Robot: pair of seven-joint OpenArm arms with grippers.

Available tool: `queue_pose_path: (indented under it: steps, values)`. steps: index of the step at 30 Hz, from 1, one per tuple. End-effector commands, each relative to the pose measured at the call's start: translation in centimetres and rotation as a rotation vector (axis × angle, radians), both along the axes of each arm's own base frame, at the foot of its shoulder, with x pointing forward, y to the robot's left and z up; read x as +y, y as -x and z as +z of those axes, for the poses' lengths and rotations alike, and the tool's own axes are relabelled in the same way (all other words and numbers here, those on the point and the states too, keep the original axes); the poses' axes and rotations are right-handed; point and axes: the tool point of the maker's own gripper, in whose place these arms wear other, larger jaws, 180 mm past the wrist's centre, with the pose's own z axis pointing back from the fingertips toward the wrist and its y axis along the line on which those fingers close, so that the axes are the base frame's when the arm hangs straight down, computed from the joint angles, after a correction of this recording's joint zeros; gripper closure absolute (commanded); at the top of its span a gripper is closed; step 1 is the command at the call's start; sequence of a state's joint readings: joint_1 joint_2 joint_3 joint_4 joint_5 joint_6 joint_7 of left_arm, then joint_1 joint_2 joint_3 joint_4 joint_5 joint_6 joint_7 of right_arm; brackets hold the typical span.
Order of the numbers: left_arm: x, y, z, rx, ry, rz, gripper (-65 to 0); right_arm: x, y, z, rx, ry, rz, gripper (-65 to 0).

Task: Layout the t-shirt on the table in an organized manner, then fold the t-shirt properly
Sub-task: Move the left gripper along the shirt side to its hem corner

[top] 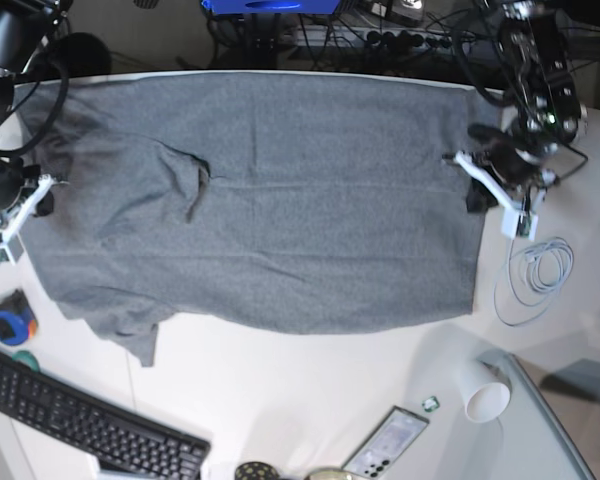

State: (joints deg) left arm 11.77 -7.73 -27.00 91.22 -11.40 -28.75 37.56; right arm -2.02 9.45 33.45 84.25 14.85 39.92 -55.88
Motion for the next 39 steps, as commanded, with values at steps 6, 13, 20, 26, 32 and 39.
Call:
queue_pose_path:
  steps: [6,13,20,26,32,39]
  values:
    - [6.6,-6.7,1.2,-0.089,0.081,0.211,0.0,-0.5,-1.4,1.3,-0.054,0.009,0.003,-1.4]
    - [6.6,-11.9,1.1,-0.072,0.134,0.174,-16.1,-0.4,-1.1,1.2,-0.050,0.007,0.003,-1.4]
    - [5.4,-14.8,-0.9,-0.092,0.198,0.169,-36.0,-0.4,-1.1,1.2,-0.049,0.006,0.003,-1.4]
    - [3.6,-15.9,-2.8,-0.081,0.244,0.163,-35.7,-0.4,-1.1,1.2,-0.049,0.006,0.003,-1.2]
    - [3.8,-15.4,-4.7,-0.067,0.241,0.225,-35.2,-0.5,-1.1,1.2,-0.052,0.005,0.000,-1.1]
    - [4.1,-14.9,-5.1,-0.059,0.237,0.229,-35.1,-0.5,-1.1,1.2,-0.053,0.004,-0.001,-1.1]
